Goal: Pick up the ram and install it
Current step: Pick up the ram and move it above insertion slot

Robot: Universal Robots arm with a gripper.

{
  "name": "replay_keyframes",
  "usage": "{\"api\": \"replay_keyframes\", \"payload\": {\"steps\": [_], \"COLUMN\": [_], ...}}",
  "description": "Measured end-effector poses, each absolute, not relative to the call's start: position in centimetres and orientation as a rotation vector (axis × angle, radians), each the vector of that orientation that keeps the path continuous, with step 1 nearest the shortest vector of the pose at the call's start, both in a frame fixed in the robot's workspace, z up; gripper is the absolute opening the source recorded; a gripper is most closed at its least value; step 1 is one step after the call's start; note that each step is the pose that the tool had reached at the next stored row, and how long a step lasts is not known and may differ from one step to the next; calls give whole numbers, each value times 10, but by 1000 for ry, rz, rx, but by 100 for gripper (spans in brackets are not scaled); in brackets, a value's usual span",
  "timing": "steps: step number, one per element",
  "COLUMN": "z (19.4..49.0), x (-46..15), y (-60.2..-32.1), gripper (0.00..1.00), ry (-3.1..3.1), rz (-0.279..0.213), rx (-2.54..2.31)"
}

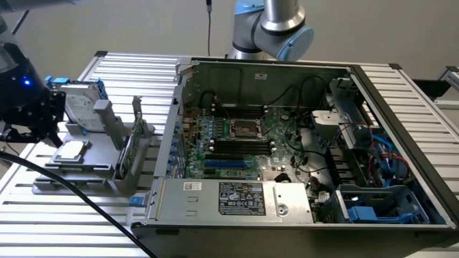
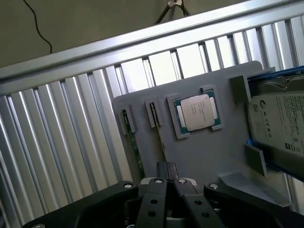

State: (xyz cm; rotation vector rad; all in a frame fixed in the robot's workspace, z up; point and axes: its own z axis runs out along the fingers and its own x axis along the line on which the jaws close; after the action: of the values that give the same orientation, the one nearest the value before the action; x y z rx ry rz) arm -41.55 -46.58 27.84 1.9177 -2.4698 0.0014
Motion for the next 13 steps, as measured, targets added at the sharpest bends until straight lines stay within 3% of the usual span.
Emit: {"api": "replay_keyframes", "payload": {"steps": [6,13], "z": [278,274], "x": [-415,-415], "y": [-466,-471], "gripper": [11,11], "ry": [-2382,-2346], "rz": [35,39], "rx": [1996,2034]}}
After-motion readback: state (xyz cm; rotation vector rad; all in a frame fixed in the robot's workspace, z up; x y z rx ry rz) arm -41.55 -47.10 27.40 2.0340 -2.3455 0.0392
